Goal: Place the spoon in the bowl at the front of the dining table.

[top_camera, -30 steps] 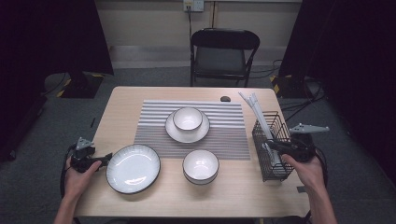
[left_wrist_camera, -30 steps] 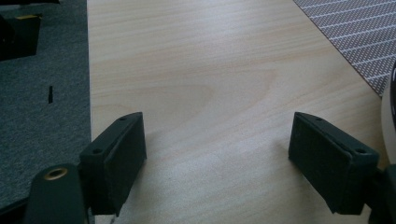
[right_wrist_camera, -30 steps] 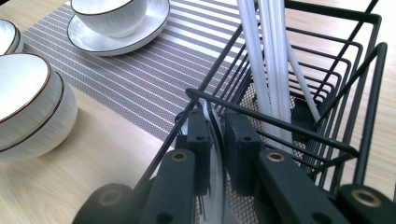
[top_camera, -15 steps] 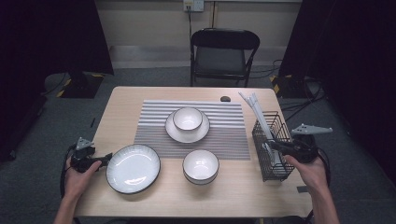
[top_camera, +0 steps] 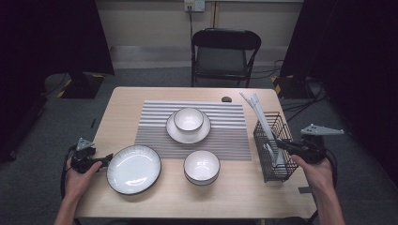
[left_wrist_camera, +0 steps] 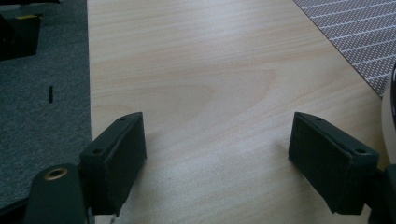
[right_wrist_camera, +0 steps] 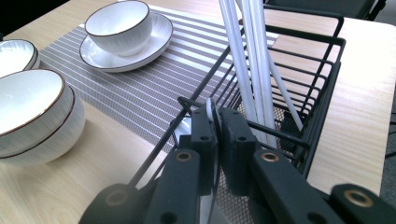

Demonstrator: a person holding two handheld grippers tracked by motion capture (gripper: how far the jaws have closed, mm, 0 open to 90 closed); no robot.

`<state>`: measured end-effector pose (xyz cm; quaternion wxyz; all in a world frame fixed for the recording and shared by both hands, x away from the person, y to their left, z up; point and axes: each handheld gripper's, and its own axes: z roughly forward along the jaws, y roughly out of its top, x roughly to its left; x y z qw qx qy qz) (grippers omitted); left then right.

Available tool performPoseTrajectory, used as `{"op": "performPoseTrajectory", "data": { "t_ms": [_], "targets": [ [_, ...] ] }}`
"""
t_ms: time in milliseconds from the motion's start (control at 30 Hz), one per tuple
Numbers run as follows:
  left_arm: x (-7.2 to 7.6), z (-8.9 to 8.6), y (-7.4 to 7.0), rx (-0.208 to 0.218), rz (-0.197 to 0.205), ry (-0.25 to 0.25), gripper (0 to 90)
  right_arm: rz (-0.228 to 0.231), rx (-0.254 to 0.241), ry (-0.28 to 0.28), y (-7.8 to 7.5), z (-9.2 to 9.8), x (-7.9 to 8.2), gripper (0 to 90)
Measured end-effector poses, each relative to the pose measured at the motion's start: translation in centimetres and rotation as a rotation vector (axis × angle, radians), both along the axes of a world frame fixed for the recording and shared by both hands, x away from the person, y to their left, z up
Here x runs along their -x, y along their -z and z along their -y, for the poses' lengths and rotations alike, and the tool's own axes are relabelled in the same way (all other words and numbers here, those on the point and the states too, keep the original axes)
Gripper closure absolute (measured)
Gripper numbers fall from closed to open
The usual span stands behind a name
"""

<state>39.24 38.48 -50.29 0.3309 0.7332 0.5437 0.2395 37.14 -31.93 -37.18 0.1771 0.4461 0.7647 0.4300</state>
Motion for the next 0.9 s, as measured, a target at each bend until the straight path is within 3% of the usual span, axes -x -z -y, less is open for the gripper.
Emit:
{"op": "performPoseTrajectory", "data": {
  "t_ms": [333,533,900],
  "targets": [
    [0.0,0.0,0.0,0.000,0.001,-0.001,18.7,0.029,-0.036,-0.001,-0.9,-0.1,0.0,86.4],
    [0.0,0.0,0.0,0.002,0.000,-0.001,18.7,0.019,-0.016,0.005,-1.0,-0.6,-0.3,86.5],
    [0.0,0.0,0.0,0.001,0.000,-0.001,18.6,0.075,-0.045,0.050,-2.1,-0.8,0.2,86.5]
  ]
}}
